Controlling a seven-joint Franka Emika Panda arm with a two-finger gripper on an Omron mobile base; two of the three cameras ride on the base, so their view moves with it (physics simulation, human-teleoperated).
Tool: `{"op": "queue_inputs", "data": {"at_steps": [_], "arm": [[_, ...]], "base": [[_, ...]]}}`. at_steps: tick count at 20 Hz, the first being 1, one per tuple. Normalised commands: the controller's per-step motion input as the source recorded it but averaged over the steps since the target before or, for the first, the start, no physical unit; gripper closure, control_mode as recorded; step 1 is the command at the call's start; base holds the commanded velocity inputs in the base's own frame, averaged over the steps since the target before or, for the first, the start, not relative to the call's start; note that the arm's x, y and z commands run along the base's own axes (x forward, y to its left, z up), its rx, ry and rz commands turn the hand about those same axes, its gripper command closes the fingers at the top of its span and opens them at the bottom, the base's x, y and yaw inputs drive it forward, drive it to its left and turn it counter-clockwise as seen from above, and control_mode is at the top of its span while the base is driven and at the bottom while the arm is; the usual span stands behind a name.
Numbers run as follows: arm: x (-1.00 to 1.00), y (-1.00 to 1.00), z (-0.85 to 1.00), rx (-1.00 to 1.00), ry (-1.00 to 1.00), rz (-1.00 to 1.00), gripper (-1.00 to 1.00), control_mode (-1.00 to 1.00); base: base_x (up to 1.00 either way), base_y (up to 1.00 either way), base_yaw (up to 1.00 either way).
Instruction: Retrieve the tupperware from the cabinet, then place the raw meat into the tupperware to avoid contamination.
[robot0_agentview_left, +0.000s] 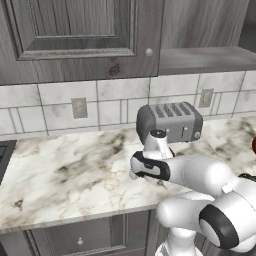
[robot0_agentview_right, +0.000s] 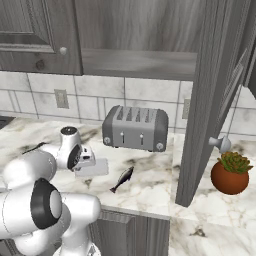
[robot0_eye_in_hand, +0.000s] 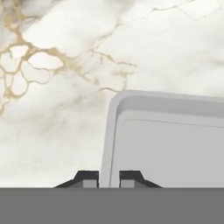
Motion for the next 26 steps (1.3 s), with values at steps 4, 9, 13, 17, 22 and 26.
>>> {"op": "queue_inputs", "data": {"at_steps": [4, 9, 13, 17, 22, 26], "arm": [[0.0, 0.0, -0.27, 0.03, 0.0, -0.04, 1.0, -1.0], [0.0, 0.0, -0.19, 0.04, 0.0, -0.02, 1.0, -1.0], [0.0, 0.0, -0.09, 0.02, 0.0, -0.02, -1.0, -1.0], [0.0, 0.0, 0.04, 0.0, 0.0, -0.01, -1.0, -1.0], [-0.07, 0.0, 0.16, -0.02, 0.0, -0.02, -1.0, -1.0], [-0.1, -0.01, 0.43, -0.05, -0.01, -0.04, -1.0, -1.0]], "base": [[0.0, 0.0, 0.0], [0.0, 0.0, 0.0], [0.0, 0.0, 0.0], [0.0, 0.0, 0.0], [0.0, 0.0, 0.0], [0.0, 0.0, 0.0]]}}
